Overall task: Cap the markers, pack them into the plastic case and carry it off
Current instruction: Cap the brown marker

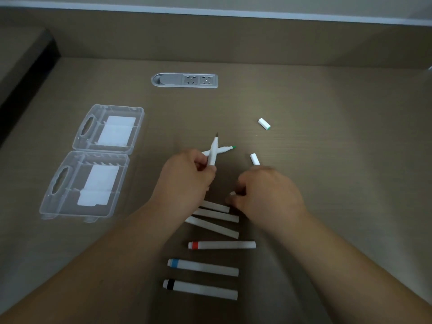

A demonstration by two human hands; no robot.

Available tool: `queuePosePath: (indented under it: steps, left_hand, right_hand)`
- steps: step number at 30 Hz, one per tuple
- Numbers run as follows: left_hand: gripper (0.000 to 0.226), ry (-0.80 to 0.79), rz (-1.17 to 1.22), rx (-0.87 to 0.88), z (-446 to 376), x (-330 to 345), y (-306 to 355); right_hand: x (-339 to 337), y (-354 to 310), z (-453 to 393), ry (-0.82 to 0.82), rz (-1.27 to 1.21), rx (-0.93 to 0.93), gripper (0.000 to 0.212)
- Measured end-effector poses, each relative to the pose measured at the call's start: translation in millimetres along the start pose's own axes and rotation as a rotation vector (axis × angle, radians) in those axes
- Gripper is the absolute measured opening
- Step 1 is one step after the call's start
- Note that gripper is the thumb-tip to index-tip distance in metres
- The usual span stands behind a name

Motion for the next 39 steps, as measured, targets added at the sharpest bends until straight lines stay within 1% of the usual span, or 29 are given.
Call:
queuePosePath:
  steps: [2,4,6,8,10,12,14,15,17,20,22,23,24,29,30,31,33,35,36,39]
  left_hand:
    - [0.004,-0.037,0.198,-0.083,3.2,-0.4,-1.4]
    - [0.009,-0.092,0.345,-0.152,5.8,1.5,-4.0]
    - [0.012,-0.132,0.454,-0.212,8.6,4.0,-7.0]
    - [0.012,-0.161,0.562,-0.247,10.4,5.8,-9.3]
    - [0.016,-0.188,0.643,-0.258,11.2,6.5,-9.8]
    - [0.017,-0.214,0.654,-0.238,10.5,6.0,-7.9]
    - [0.018,-0.242,0.663,-0.199,11.0,4.5,-3.1]
    - [0.018,-0.256,0.67,-0.175,11.3,4.0,-0.4]
    - [0.017,-0.281,0.677,-0.128,13.0,3.3,5.2]
    - [0.016,-0.304,0.68,-0.085,15.4,3.1,9.1]
    - [0.017,-0.305,0.677,-0.083,16.0,3.7,8.4]
    - [0.017,-0.303,0.677,-0.086,16.2,3.9,8.0]
    - [0.017,-0.302,0.676,-0.091,16.1,4.3,7.7]
    - [0.017,-0.281,0.67,-0.119,16.7,7.6,5.2]
    - [0.018,-0.283,0.671,-0.124,17.1,8.8,5.3]
    - [0.018,-0.285,0.67,-0.129,17.3,10.3,5.0]
    - [0.018,-0.278,0.66,-0.136,16.9,12.2,4.5]
    - [0.018,-0.275,0.648,-0.141,16.2,14.1,3.9]
    - [0.018,-0.275,0.639,-0.144,15.8,14.9,3.8]
    - [0.018,-0.284,0.621,-0.152,14.9,17.1,2.3]
  right_hand:
    - [1.8,-2.1,0.4,0.007,0.011,-0.004,0.024]
    - [3.4,0.5,0.1,0.013,0.006,0.005,0.02]
    - [2.6,4.0,0.1,0.03,-0.117,0.035,0.016]
    - [-2.8,7.5,0.8,0.103,-0.424,0.117,0.012]
    - [-7.8,11.3,3.5,0.156,-0.843,0.263,0.013]
    - [-5.5,9.5,6.9,0.082,-1.285,0.423,0.013]
    - [-1.4,3.1,9.8,-0.063,-1.615,0.58,0.014]
    - [0.6,0.5,11.4,-0.123,-1.712,0.656,0.017]
    - [2.0,-4.1,14.0,-0.2,-1.826,0.768,0.02]
    - [4.7,-8.7,15.6,-0.222,-1.89,0.831,0.018]
    - [6.6,-6.4,16.7,-0.17,-1.84,0.821,0.018]
    - [6.5,-3.1,17.4,-0.13,-1.754,0.779,0.018]
    - [5.0,1.3,18.4,-0.083,-1.609,0.709,0.016]
    - [-8.5,20.7,24.7,0.153,-0.551,0.233,0.009]
    - [-8.3,21.8,26.1,0.164,-0.372,0.154,0.008]
    - [-6.0,22.1,27.8,0.151,-0.252,0.088,0.006]
    - [4.1,21.8,30.0,0.091,-0.159,-0.004,0.004]
    - [10.5,21.7,31.9,0.065,-0.137,-0.05,0.007]
    - [9.8,22.8,32.9,0.089,-0.15,-0.053,0.01]
    - [-2.4,38.6,34.0,0.275,-0.267,0.049,0.012]
Point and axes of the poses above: each hand's wrist, its own z-axis away from the middle knuckle, its own x-axis out of the palm, y = z × x, the point moved 4 cm from there along -z, towards the middle knuckle, and after that the axes turned 9 degrees about -x, right-handed, at the moved point
